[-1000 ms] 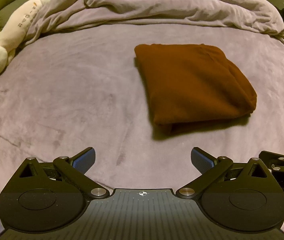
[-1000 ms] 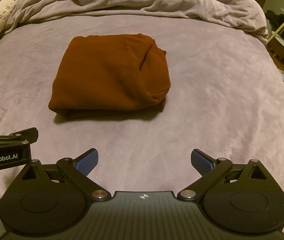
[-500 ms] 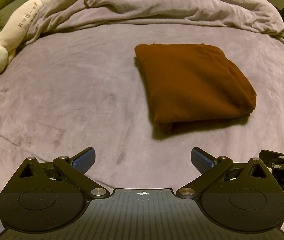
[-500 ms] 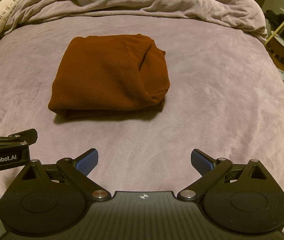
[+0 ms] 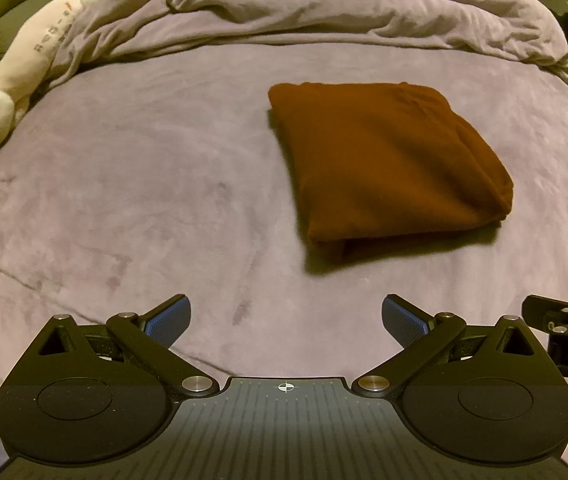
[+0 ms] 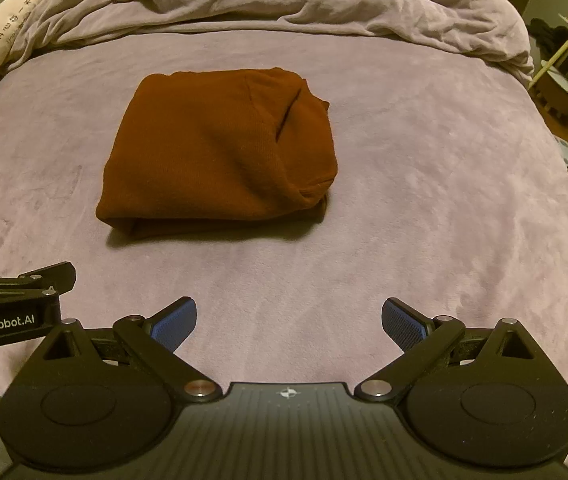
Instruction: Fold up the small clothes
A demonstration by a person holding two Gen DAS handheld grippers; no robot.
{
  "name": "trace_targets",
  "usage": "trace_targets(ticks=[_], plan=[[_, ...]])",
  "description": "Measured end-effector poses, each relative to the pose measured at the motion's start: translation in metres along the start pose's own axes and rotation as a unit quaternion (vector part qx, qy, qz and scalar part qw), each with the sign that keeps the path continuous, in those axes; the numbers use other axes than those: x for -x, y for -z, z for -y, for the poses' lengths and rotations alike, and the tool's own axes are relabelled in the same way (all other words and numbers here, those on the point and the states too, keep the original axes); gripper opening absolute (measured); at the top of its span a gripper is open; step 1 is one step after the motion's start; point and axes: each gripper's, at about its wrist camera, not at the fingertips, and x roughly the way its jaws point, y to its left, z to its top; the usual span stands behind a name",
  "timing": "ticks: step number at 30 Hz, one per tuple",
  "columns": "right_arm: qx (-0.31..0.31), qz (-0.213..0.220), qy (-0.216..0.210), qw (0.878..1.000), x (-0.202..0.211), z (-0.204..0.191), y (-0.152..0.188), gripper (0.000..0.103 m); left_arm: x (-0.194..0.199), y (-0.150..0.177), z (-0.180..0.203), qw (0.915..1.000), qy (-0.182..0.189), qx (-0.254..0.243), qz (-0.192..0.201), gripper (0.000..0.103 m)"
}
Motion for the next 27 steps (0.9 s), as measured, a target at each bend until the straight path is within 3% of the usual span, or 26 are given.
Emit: trace_targets(ticks=[27], plan=[[0.004,-0.001,0.002,1.000,0.0005,-0.0028,-0.0036,0.099,-0.0027,-0.0007,-0.0007,0.9997,-0.012,-0.021,-0.002,0.103]])
